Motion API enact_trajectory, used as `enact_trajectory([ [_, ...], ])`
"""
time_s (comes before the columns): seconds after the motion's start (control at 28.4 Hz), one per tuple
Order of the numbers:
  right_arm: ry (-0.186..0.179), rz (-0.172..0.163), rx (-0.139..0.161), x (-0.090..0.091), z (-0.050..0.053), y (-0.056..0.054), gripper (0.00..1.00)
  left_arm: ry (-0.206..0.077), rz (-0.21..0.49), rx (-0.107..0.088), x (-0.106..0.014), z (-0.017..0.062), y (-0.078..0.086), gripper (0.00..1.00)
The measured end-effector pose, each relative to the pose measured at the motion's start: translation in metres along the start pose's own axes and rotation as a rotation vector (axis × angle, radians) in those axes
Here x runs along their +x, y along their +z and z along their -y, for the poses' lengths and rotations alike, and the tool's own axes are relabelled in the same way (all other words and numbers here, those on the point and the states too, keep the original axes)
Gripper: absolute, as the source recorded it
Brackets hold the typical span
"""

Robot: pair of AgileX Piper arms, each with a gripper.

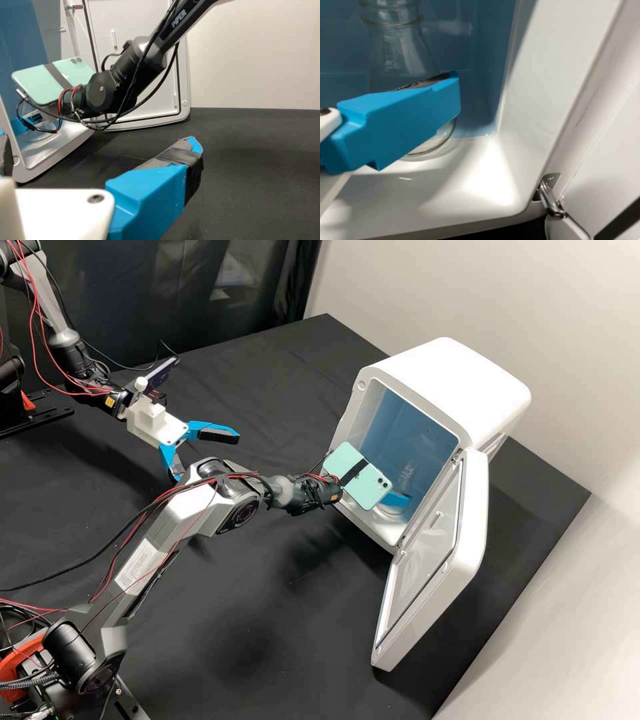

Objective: Take the flask out of the incubator

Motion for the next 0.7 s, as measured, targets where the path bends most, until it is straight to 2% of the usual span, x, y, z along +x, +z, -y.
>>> enact_trajectory([
  [0.07,-0.009,0.012,-0.009,0.005,0.0,0.001,1.0,-0.001,0.005,0.0,0.0,0.0003,0.001,1.0],
  [0.25,0.006,0.027,-0.022,0.013,-0.007,0.005,1.0,-0.002,0.009,0.001,0.0,0.0004,0.002,1.0],
  [0.35,0.022,0.045,-0.007,0.018,-0.015,0.01,1.0,-0.002,0.009,0.006,0.0,0.0004,0.002,1.0],
  [0.42,0.026,0.051,-0.004,0.021,-0.019,0.014,1.0,-0.002,0.011,0.021,0.0,0.0006,0.003,1.0],
  [0.46,0.028,0.051,-0.002,0.021,-0.02,0.014,1.0,-0.002,0.011,0.021,0.0,0.0006,0.003,1.0],
  [0.63,0.003,0.055,0.002,0.024,-0.02,0.016,1.0,-0.002,0.014,0.021,0.001,0.0008,0.004,1.0],
  [0.7,-0.001,0.054,0.018,0.024,-0.02,0.017,1.0,-0.004,0.012,0.019,0.0,0.0012,0.004,1.0],
])
